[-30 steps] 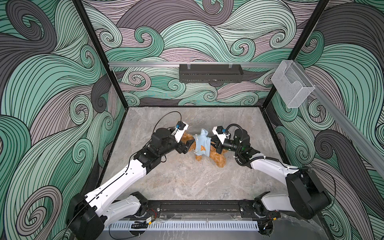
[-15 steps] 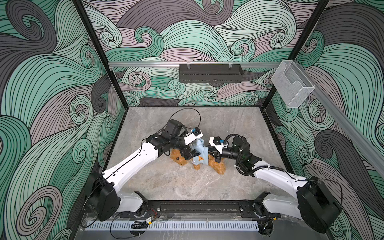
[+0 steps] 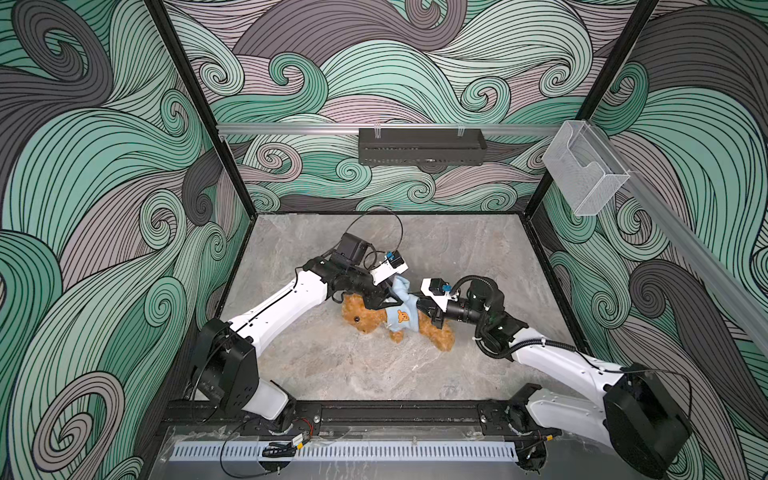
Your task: Dress the teddy bear
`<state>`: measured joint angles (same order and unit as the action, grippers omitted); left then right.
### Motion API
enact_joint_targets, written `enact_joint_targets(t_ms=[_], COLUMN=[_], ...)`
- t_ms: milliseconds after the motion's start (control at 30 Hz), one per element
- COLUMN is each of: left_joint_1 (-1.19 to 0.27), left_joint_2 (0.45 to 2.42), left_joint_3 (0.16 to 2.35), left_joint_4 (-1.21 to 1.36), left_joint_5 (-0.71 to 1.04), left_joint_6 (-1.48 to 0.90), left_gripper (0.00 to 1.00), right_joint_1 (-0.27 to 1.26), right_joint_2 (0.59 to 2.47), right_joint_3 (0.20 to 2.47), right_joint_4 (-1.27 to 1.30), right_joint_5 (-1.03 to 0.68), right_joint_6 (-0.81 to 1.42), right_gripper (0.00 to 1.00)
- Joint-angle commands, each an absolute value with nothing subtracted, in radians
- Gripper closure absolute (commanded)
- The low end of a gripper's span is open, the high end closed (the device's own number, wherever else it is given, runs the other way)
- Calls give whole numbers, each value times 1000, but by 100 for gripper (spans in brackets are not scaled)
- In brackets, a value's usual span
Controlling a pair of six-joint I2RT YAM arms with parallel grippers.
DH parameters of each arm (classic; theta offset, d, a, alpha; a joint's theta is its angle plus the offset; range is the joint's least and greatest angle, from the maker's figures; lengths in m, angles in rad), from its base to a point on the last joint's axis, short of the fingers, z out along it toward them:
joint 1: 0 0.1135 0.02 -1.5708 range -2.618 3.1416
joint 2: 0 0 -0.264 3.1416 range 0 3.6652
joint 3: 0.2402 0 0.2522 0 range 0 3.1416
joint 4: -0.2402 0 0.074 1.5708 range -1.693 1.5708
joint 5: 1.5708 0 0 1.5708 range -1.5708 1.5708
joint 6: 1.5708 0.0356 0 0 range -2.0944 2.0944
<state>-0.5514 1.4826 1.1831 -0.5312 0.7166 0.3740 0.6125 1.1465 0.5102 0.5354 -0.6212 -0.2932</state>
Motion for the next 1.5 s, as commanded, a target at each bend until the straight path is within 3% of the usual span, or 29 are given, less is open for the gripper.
enact_joint_targets(t_ms=[0, 100, 267, 533, 567, 867, 1100, 1267, 1467], left_joint_1=[-519, -505, -505, -563, -577, -633, -645, -645, -644], left_joint_2=[1478, 1441, 1352, 1244, 1245, 1233, 1220, 1190, 1169], left_joint_3=[1204, 1180, 1092, 967, 971, 945, 930, 914, 891], left_joint_4=[-511, -475, -358, -190, -205, -174, -185, -186, -182], left_joint_5=[741, 727, 665, 460, 432, 381, 414, 465, 469], left_joint_6=[333, 335, 386, 483, 498, 486, 483, 475, 453], left_gripper=[68, 79, 87, 89, 89, 90, 90, 90, 88], right_joint_1=[623, 623, 622, 624, 625, 659, 667, 662, 640], right_joint_2=[1084, 1029, 962, 1032, 1046, 1174, 1219, 1267, 1285], right_joint_3=[492, 471, 469, 607, 622, 676, 654, 629, 592], right_joint_4=[572, 495, 361, 262, 262, 275, 300, 364, 435], right_joint_5=[-597, -479, -362, -588, -601, -630, -429, -402, -418], right_joint_6=[-345, -354, -307, -173, -166, -226, -250, -258, -265], right_gripper=[74, 58, 35, 1, 1, 1, 7, 21, 53])
